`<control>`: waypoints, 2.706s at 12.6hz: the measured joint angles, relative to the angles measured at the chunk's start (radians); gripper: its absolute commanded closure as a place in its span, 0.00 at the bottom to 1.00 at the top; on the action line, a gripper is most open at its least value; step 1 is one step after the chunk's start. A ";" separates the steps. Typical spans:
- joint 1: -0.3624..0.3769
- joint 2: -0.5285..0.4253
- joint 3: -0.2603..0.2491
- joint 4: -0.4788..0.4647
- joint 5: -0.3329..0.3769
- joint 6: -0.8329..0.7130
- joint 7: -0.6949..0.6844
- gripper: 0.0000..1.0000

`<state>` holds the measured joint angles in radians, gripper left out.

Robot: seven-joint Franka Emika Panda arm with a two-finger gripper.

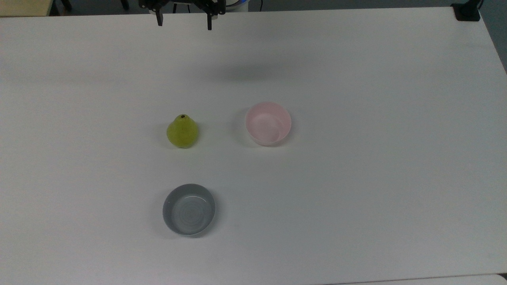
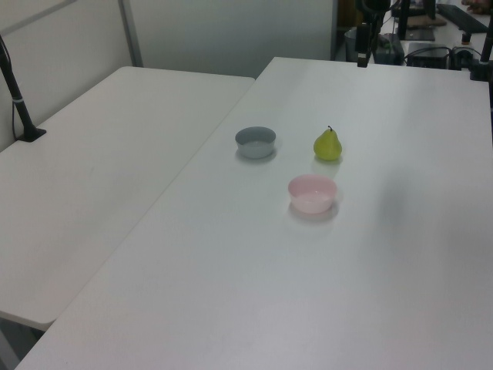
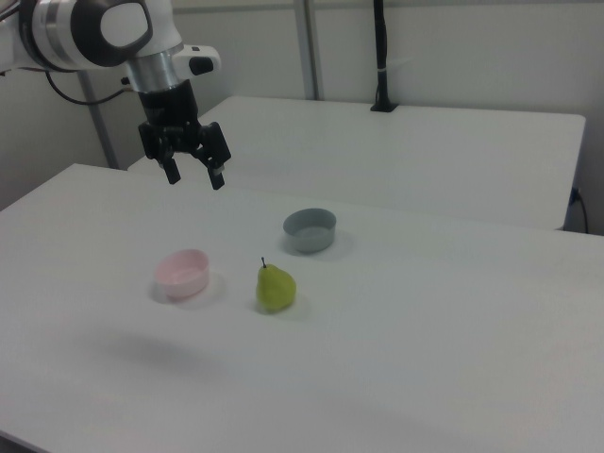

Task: Place the pear in the bowl
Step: 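Move the open gripper down over the yellow-green pear, then close the gripper around the pear's body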

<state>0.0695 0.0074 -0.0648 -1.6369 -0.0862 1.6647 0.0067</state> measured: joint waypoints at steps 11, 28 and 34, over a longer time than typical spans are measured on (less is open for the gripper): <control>-0.006 0.025 0.000 0.002 0.024 0.004 -0.085 0.00; -0.081 0.345 0.001 -0.030 0.066 0.321 -0.241 0.00; -0.077 0.429 0.001 -0.071 0.024 0.454 -0.161 0.00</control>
<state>-0.0078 0.4366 -0.0636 -1.7074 -0.0623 2.1188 -0.1547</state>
